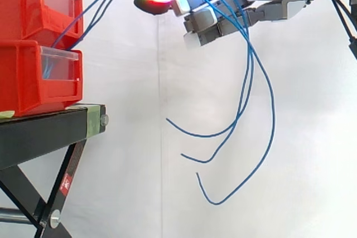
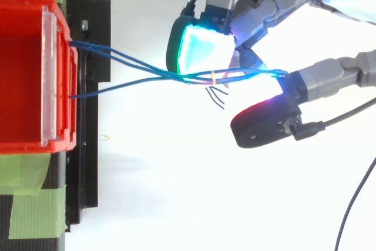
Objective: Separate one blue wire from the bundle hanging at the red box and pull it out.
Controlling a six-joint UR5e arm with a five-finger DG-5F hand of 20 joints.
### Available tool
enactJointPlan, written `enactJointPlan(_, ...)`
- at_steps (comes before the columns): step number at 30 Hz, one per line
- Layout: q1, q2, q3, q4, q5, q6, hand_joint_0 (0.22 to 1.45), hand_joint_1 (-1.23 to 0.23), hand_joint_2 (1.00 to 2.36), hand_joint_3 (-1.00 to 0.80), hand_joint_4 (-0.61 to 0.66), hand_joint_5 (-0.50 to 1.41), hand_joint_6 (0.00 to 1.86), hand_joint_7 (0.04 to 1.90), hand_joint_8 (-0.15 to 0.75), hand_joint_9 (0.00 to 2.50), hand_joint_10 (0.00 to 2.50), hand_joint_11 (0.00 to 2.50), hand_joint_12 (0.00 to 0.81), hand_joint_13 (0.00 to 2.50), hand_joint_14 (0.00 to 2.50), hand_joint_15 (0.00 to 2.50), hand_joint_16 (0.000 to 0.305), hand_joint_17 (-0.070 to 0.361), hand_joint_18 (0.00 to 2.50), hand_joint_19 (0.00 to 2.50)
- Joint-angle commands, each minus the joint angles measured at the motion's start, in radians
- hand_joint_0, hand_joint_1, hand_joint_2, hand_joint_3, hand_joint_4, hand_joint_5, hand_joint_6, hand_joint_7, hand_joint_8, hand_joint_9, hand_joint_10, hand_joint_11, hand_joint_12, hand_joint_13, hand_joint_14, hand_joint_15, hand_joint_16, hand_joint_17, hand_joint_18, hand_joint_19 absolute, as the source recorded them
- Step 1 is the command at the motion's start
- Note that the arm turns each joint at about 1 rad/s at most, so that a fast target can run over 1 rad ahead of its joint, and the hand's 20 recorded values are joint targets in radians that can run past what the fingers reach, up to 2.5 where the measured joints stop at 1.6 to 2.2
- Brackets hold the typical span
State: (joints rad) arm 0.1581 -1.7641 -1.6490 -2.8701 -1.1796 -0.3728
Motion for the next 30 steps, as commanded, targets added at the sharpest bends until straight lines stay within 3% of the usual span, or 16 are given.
enactJointPlan(1, 0.000, 0.000, 0.000, 0.000, 0.000, 0.000, 0.56, -0.87, 1.01, -0.39, 0.17, -0.23, 0.75, 1.12, 0.324, 0.70, 0.02, 1.07, 0.375, 1.00, 0.00, 1.80, 0.051, 0.114, 0.55, 0.88)
enactJointPlan(14, 0.000, 0.000, 0.000, 0.000, 0.002, 0.000, 0.53, -0.70, 1.01, -0.40, 0.22, -0.19, 0.74, 1.13, 0.361, 0.85, 0.02, 1.08, 0.379, 1.10, 0.00, 1.75, 0.053, 0.119, 0.61, 0.91)
enactJointPlan(30, 0.000, 0.000, 0.000, 0.000, 0.002, 0.000, 0.63, -0.75, 1.02, -0.27, 0.20, -0.18, 0.77, 1.11, 0.346, 0.92, 0.02, 1.12, 0.343, 1.17, 0.00, 1.76, 0.048, 0.109, 0.65, 0.89)
